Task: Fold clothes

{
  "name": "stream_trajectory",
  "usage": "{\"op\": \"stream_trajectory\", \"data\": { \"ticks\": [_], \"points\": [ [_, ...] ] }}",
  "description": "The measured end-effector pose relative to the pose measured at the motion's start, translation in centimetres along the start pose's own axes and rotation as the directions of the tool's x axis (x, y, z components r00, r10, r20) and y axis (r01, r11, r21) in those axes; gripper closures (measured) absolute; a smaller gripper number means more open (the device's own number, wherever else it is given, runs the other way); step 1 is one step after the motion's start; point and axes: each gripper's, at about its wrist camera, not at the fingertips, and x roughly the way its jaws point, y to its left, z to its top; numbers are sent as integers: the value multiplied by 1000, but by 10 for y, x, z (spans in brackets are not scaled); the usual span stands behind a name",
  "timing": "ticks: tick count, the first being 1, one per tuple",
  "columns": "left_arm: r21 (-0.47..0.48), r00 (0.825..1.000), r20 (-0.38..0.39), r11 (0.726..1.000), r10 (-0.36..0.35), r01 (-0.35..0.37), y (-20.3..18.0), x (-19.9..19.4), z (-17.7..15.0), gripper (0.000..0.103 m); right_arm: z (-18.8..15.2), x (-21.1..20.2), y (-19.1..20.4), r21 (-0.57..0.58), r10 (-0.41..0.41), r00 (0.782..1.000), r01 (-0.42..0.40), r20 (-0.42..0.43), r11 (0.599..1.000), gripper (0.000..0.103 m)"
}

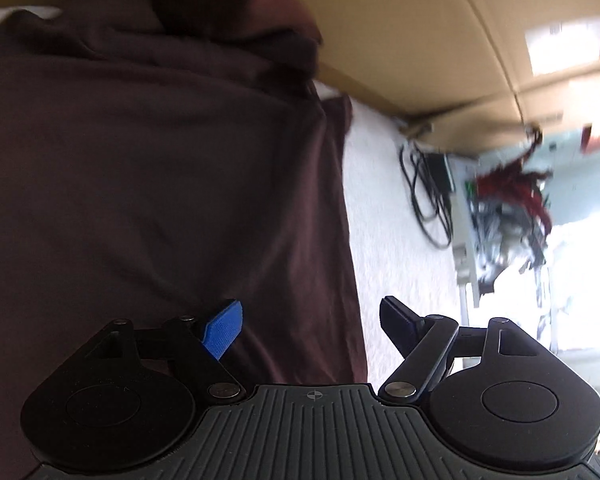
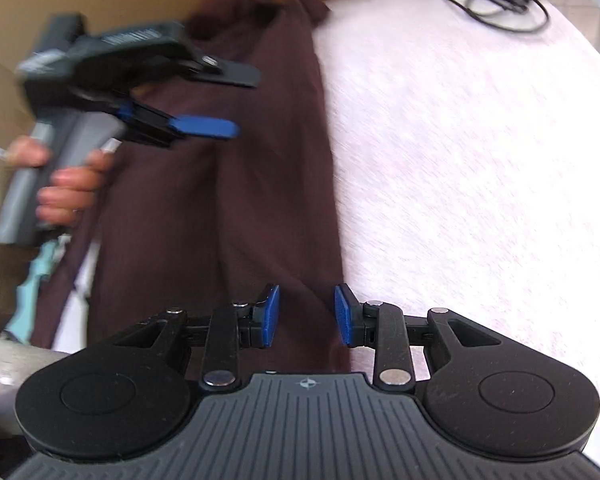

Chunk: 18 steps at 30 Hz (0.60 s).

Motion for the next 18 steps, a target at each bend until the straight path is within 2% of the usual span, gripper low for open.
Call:
{"op": "stream_trajectory", "data": {
  "ticks": [4, 7, 8, 9, 10, 12, 14, 16, 18],
  "points": [
    [-12, 999, 54, 1000, 5, -5, 3, -22, 5, 16, 18, -15, 16, -72, 56, 997, -52, 62, 996, 67],
    [-23, 997, 77, 1000, 3, -1, 3, -31, 3, 15, 36, -2, 28, -141, 83, 994, -72, 73, 987, 68],
    [-26, 997, 77, 1000, 4, -2, 3, -33, 2, 15, 41, 6, 33, -173, 89, 994, -76, 68, 982, 72],
    [-31, 997, 76, 1000, 4, -2, 4, -34, 0, 15, 49, 13, 35, -205, 88, 994, -73, 66, 976, 86],
    [-36, 997, 75, 999, 5, -2, 5, -35, -2, 15, 58, 19, 35, -236, 80, 994, -62, 68, 970, 89],
    [-47, 997, 78, 999, 9, -6, 7, -36, -5, 15, 75, 18, 36, -300, 64, 996, -44, 57, 953, 89],
    [-61, 997, 82, 998, 11, -6, 11, -38, -8, 15, 82, 35, 53, -405, 12, 998, 12, 57, 914, 87],
    [-78, 996, 87, 997, 14, -7, 16, -40, -10, 15, 87, 52, 69, -509, -43, 997, 73, 70, 858, 87],
    [-91, 996, 89, 996, 15, -7, 21, -43, -12, 15, 88, 65, 80, -570, -86, 994, 111, 72, 814, 87]
  ]
}}
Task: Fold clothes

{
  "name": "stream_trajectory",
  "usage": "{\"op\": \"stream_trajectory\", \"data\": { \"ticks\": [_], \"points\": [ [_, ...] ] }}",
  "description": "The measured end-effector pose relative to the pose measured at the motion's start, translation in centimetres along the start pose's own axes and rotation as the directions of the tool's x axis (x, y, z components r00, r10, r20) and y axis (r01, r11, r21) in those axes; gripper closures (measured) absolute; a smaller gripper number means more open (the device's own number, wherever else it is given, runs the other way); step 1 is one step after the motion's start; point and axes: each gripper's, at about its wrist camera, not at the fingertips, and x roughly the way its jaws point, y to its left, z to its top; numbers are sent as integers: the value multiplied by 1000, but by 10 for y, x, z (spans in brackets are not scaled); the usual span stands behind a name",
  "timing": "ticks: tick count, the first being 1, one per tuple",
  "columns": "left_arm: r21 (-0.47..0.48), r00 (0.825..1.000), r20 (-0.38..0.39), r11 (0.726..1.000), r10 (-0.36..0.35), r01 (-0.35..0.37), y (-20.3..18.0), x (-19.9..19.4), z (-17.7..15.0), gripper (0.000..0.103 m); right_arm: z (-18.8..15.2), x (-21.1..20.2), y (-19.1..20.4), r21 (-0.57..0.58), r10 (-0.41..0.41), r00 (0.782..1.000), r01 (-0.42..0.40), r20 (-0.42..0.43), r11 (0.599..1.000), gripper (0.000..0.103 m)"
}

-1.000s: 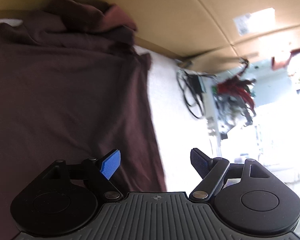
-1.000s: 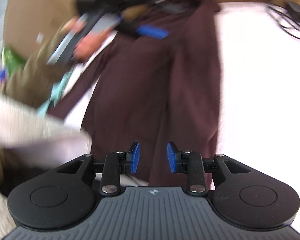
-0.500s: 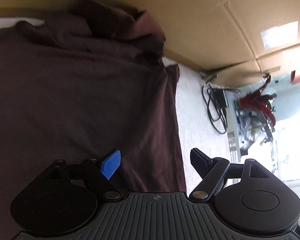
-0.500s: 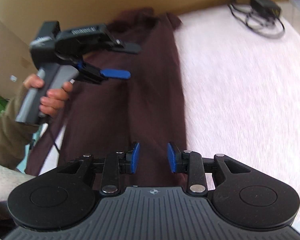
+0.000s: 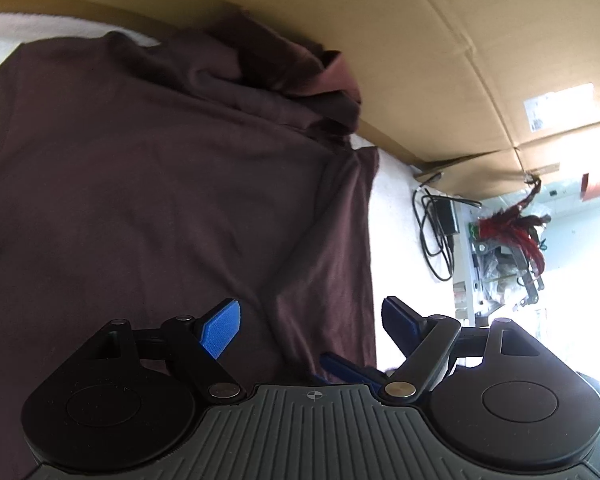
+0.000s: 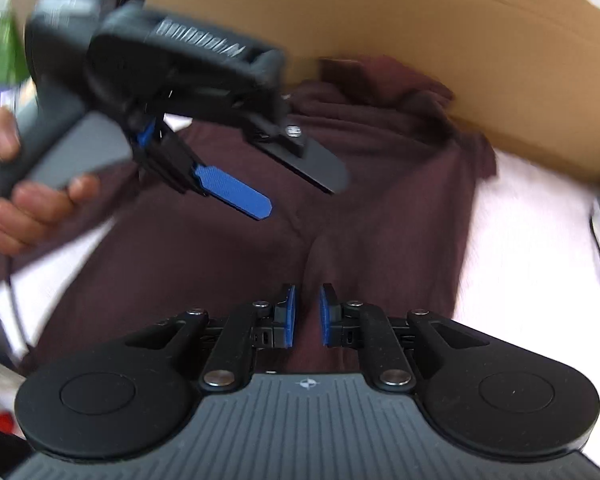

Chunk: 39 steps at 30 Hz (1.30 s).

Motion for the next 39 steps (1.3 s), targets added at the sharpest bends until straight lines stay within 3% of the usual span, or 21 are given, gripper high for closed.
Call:
{"op": "stream_trajectory", "data": {
  "ticks": [3, 9, 10, 11, 13, 15, 18, 20, 21, 24, 31, 34, 39],
  "points": [
    [-20, 1000, 3, 1000, 2, -2, 7, -4, -1, 15, 2, 12, 11, -94, -63, 998, 60, -25, 994, 85],
    [-38, 1000, 0, 999, 0, 0, 12, -6, -2, 14, 10, 26, 9, -145, -68, 995, 57, -76, 988, 82],
    [-39, 1000, -1, 999, 0, 0, 13, -6, -2, 14, 12, 27, 6, -111, -50, 996, 41, -80, 993, 95],
    [-40, 1000, 1, 999, 0, 1, 14, -6, -3, 14, 14, 29, 1, -53, -20, 996, 16, -83, 998, 102],
    [-40, 1000, 3, 999, -1, 1, 16, -7, -4, 14, 17, 28, -24, 169, 103, 993, -92, -57, 981, 102],
    [-41, 1000, 0, 999, 0, 0, 17, -6, -3, 14, 15, 30, -49, 348, 192, 981, -172, -23, 922, 102],
    [-39, 1000, 1, 999, 2, -2, 18, -4, -5, 14, 7, 31, -64, 412, 223, 975, -193, -24, 890, 97],
    [-39, 1000, 6, 999, -4, 4, 19, -6, -7, 14, 10, 24, -76, 420, 234, 972, -223, 26, 880, 78],
    [-40, 1000, 8, 999, -7, 7, 19, -8, -8, 14, 12, 20, -82, 412, 225, 973, -225, 48, 883, 71],
    [-44, 1000, 12, 999, -15, 16, 18, -11, -12, 14, 20, 8, -97, 357, 161, 983, -183, 92, 916, 70],
    [-16, 998, -12, 998, -59, 59, 0, 3, -25, 13, 63, 30, -128, 238, -32, 997, 14, 73, 971, 65],
    [31, 1000, -8, 999, -22, 22, -11, 14, -33, 13, 76, 45, -138, 212, -99, 993, 83, 66, 974, 60],
    [49, 1000, 16, 999, 18, -19, -21, 27, -31, 13, 83, 64, -161, 267, -73, 996, 56, 53, 962, 60]
  ]
}}
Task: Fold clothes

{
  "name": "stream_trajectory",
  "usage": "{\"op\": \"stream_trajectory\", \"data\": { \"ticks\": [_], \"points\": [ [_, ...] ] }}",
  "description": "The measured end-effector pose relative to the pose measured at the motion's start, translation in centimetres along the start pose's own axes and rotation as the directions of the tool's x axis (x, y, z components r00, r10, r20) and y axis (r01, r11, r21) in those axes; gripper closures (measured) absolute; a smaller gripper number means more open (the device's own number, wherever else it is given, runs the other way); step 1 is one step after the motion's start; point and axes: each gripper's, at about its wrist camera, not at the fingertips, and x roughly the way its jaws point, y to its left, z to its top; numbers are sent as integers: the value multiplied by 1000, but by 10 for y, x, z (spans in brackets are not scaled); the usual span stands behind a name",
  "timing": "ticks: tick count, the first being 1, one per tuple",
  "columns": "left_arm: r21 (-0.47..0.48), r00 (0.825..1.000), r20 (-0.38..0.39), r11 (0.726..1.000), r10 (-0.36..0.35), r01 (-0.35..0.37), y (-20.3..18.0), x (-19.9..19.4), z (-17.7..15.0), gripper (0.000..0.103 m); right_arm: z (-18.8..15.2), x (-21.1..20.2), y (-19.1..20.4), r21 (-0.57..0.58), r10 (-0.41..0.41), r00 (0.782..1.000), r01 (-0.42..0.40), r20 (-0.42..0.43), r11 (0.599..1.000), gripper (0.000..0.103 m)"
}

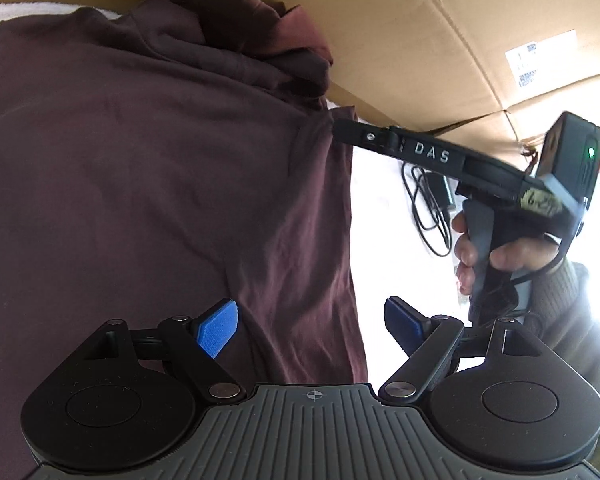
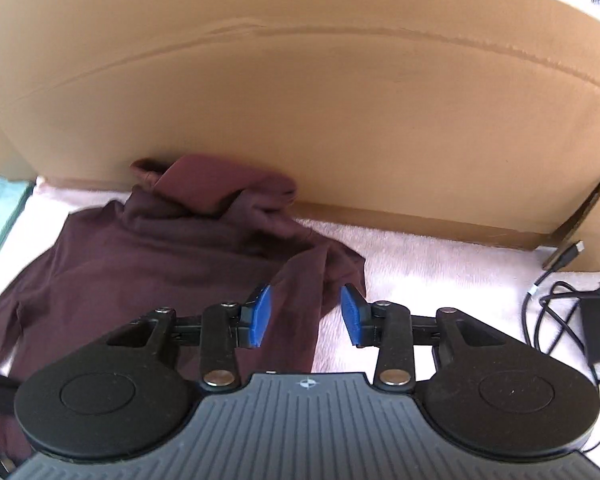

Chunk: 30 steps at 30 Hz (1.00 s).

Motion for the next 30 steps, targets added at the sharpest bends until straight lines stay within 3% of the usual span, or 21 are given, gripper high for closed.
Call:
{"op": "stream_trajectory", "data": {
  "ticks": [3, 6, 11, 18, 25, 30],
  "points": [
    [-11, 1000, 12, 1000, 27, -27, 3, 5, 2, 13, 6, 10, -13, 46, 52, 998, -50, -43, 998, 62],
    [-23, 998, 28, 998, 63, -63, 5, 11, 5, 13, 11, 25, -25, 108, 118, 991, -111, -62, 988, 100],
    [-66, 995, 44, 995, 84, -81, 10, 16, 11, 13, 16, 29, -39, 174, 135, 991, -131, -8, 976, 102],
    [-57, 993, 48, 993, 110, -107, 12, 8, 11, 13, 15, 45, -45, 205, 103, 995, -97, -18, 974, 102],
    [-74, 993, 72, 993, 95, -89, 18, -17, 4, 13, 11, 0, -44, 181, 52, 995, -67, 86, 981, 90],
    [-97, 992, 98, 993, 79, -69, 22, -38, -2, 13, -6, -16, -36, 165, 136, 989, -144, 59, 976, 87]
  ]
}}
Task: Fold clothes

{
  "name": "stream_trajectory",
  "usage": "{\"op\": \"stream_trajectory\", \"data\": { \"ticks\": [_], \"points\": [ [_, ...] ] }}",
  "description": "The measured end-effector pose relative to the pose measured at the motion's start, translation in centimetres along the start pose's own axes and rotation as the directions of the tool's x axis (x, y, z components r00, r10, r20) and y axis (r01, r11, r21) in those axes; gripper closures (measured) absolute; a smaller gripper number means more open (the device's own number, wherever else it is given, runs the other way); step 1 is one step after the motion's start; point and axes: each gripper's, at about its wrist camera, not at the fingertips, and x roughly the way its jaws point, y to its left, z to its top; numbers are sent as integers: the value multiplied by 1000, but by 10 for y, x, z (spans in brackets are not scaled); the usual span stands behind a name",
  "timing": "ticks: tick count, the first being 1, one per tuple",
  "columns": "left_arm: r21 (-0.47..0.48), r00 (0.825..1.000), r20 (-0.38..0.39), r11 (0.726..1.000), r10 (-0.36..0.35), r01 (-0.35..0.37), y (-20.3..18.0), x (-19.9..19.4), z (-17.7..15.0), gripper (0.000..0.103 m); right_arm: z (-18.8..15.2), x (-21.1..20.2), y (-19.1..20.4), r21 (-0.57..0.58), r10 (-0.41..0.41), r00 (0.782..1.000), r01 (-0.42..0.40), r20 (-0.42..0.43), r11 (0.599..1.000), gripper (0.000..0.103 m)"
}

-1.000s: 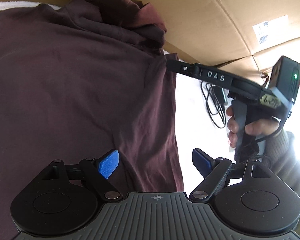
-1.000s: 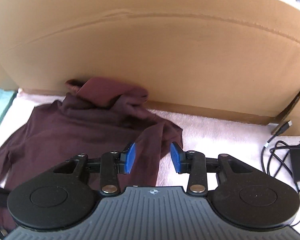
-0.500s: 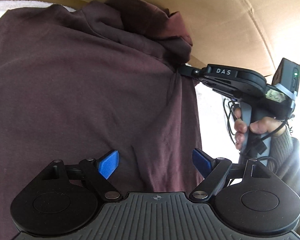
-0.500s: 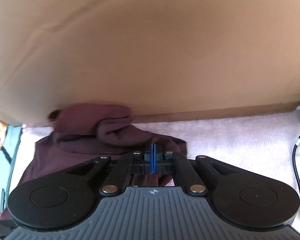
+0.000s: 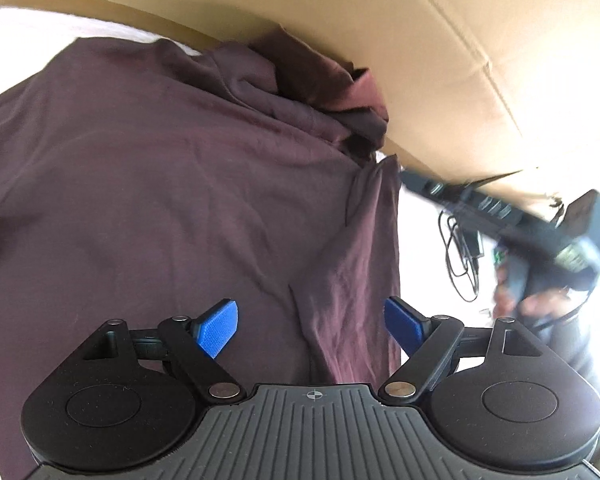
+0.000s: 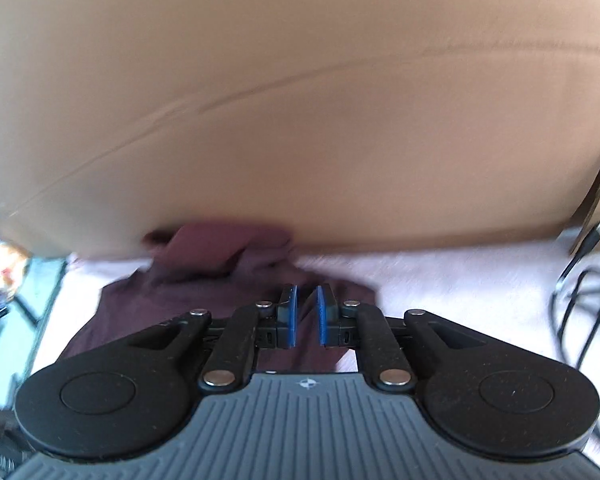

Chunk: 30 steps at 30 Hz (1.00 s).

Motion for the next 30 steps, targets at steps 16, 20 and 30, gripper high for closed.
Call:
{"op": "stream_trajectory", "data": {
  "ticks": [16, 20, 30],
  "points": [
    [-58, 986, 164, 998, 27, -18, 23, -131, -44, 9, -60, -89, 24, 5, 101, 995, -101, -8, 995, 57],
    [-109, 976, 197, 992, 90, -70, 30, -161, -66, 9, -99, -125, 38, -51, 167, 983, -172, -81, 984, 56],
    [-185, 977, 168, 978, 131, -99, 44, -165, -97, 9, -165, -76, 57, -29, 138, 968, -147, -211, 989, 90]
  ]
}}
